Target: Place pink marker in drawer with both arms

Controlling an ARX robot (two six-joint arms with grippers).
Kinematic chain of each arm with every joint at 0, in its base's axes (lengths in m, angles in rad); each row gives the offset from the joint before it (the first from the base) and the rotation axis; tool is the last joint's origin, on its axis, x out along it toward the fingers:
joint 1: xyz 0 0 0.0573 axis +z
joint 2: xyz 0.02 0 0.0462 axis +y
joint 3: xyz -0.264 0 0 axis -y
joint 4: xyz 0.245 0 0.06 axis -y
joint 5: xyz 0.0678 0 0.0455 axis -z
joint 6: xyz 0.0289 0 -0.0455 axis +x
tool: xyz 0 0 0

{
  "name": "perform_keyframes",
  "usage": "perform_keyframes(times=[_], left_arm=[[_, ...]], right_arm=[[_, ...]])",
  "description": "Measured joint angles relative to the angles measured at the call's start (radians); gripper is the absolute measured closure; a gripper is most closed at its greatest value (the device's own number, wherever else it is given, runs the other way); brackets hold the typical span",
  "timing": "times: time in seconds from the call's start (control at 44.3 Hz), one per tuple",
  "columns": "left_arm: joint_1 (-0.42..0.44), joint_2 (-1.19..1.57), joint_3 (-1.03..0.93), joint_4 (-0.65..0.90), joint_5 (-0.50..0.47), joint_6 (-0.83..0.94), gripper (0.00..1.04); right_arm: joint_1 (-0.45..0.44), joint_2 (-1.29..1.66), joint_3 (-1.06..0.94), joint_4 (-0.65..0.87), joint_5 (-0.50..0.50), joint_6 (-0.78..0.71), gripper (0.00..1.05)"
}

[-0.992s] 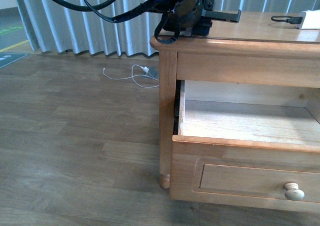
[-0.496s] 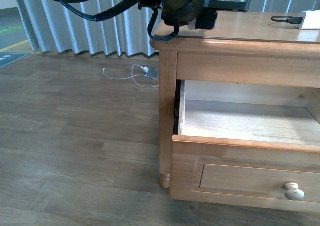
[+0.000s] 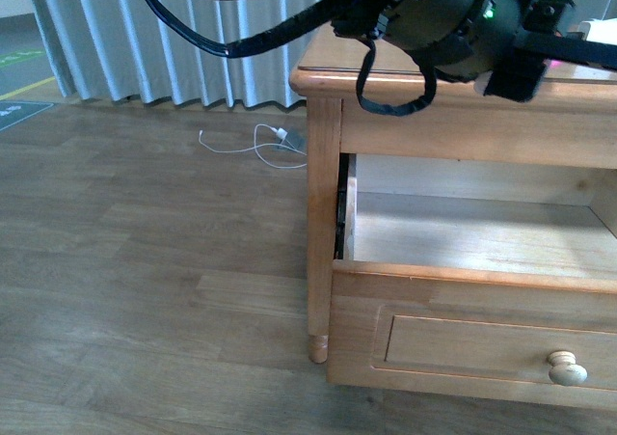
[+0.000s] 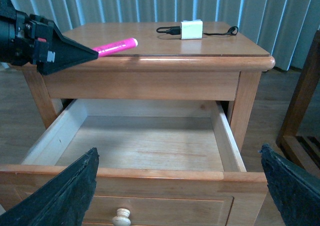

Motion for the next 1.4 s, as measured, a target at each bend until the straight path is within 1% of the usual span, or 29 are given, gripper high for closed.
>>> perform_keyframes(times=[0.135, 0.248, 0.406, 0.654, 0.835, 0.947, 1.038, 1.105, 1.195, 1.218, 1.263, 1.286, 1.331, 1.353, 1.398], left_arm=[[-0.032, 0.004, -0.01, -0.011, 0.013, 0.031, 0.9], [-0.04, 0.039, -0.006, -0.019, -0.023, 0.037, 0.9], [-0.048, 0.119, -0.004, -0.018, -0.034, 0.027, 0.9], [-0.05, 0.229, 0.067, -0.047, -0.104, 0.0, 0.9], [-0.048, 0.256, 0.078, -0.051, -0.114, -0.011, 0.89], [-0.047, 0.257, 0.077, -0.051, -0.124, -0.01, 0.71], [-0.045, 0.248, 0.067, -0.037, -0.145, -0.009, 0.53], [-0.038, 0.231, 0.05, -0.023, -0.177, -0.006, 0.39], [-0.032, 0.206, 0.029, -0.009, -0.197, -0.006, 0.26], [-0.028, 0.192, 0.016, -0.001, -0.208, -0.006, 0.21], [-0.023, 0.167, -0.004, 0.009, -0.216, -0.003, 0.14], [-0.021, 0.161, -0.01, 0.011, -0.219, -0.002, 0.12], [-0.013, 0.132, -0.03, 0.019, -0.224, 0.0, 0.05], [-0.007, 0.109, -0.048, 0.028, -0.23, 0.002, 0.05], [0.0, 0.083, -0.067, 0.037, -0.237, 0.002, 0.06]], right_arm=[[0.0, 0.0, 0.0, 0.0, 0.0, 0.0, 0.09], [0.0, 0.0, 0.0, 0.0, 0.0, 0.0, 0.09], [0.0, 0.0, 0.0, 0.0, 0.0, 0.0, 0.09], [0.0, 0.0, 0.0, 0.0, 0.0, 0.0, 0.09], [0.0, 0.0, 0.0, 0.0, 0.0, 0.0, 0.09], [0.0, 0.0, 0.0, 0.0, 0.0, 0.0, 0.09], [0.0, 0.0, 0.0, 0.0, 0.0, 0.0, 0.09], [0.0, 0.0, 0.0, 0.0, 0.0, 0.0, 0.09], [0.0, 0.0, 0.0, 0.0, 0.0, 0.0, 0.09], [0.0, 0.0, 0.0, 0.0, 0.0, 0.0, 0.09], [0.0, 0.0, 0.0, 0.0, 0.0, 0.0, 0.09], [0.0, 0.0, 0.0, 0.0, 0.0, 0.0, 0.09], [0.0, 0.0, 0.0, 0.0, 0.0, 0.0, 0.09], [0.0, 0.0, 0.0, 0.0, 0.0, 0.0, 0.09], [0.0, 0.0, 0.0, 0.0, 0.0, 0.0, 0.09]])
